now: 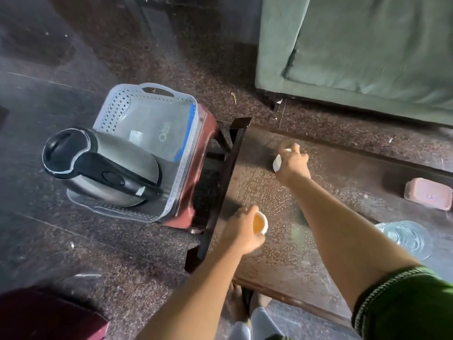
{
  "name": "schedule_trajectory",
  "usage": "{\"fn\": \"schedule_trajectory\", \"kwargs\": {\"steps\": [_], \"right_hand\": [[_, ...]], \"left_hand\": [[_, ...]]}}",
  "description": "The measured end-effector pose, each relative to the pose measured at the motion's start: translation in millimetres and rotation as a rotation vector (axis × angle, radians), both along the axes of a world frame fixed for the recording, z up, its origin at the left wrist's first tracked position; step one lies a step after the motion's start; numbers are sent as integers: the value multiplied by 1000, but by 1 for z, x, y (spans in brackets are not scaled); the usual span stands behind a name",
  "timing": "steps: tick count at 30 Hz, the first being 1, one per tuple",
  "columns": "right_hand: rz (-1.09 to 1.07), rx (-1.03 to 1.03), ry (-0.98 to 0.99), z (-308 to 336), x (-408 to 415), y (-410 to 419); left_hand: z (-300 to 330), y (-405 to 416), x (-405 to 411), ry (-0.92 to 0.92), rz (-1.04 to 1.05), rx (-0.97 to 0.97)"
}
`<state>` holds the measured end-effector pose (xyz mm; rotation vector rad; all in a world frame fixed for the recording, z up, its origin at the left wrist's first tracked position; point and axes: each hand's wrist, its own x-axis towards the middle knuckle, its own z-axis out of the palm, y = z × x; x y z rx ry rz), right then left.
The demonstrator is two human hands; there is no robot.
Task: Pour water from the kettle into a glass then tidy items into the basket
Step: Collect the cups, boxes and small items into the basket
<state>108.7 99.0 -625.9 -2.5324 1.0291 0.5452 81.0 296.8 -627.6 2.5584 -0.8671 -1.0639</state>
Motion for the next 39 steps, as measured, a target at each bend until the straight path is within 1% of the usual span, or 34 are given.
{"fn": "schedule_trajectory", "kwargs": {"steps": [2, 4, 7, 10, 13, 15, 18, 20, 21, 23, 27, 29, 32, 34, 38, 39], "right_hand": [[-111, 94, -76, 14, -2, 9], [-169, 172, -189, 37, -1, 20], [-222, 250, -329, 86, 9, 34], [-255, 266, -478, 135, 21, 53], [-176, 199, -553, 169, 42, 73], [-77, 199, -582, 186, 66, 87], [75, 205, -579, 188, 117, 112], [167, 189, -545, 178, 155, 133], [167, 197, -526, 172, 173, 143], [126, 221, -498, 155, 204, 161], [37, 301, -511, 112, 247, 187], [40, 306, -470, 93, 259, 194], [96, 268, -423, 75, 273, 200], [154, 207, -390, 66, 280, 203], [166, 174, -303, 63, 281, 202], [152, 182, -288, 64, 280, 201]], "left_hand": [[20, -3, 23, -34, 73, -50], [51, -5, 48, -69, 141, -93], [105, -10, 84, -165, 126, -107], [161, -11, 122, -172, 85, -56], [214, 7, 168, -175, 110, -10], [246, 26, 201, -160, 180, -14], [268, 55, 255, -189, 214, -18], [260, 67, 294, -236, 180, 7], [251, 71, 312, -246, 158, 33], [223, 80, 342, -280, 104, 86], [154, 96, 385, -305, -29, 132], [127, 100, 396, -283, -63, 137], [101, 102, 410, -260, -15, 134], [87, 102, 420, -261, -13, 136], [79, 105, 432, -169, -57, 152], [80, 107, 433, -186, -82, 160]]}}
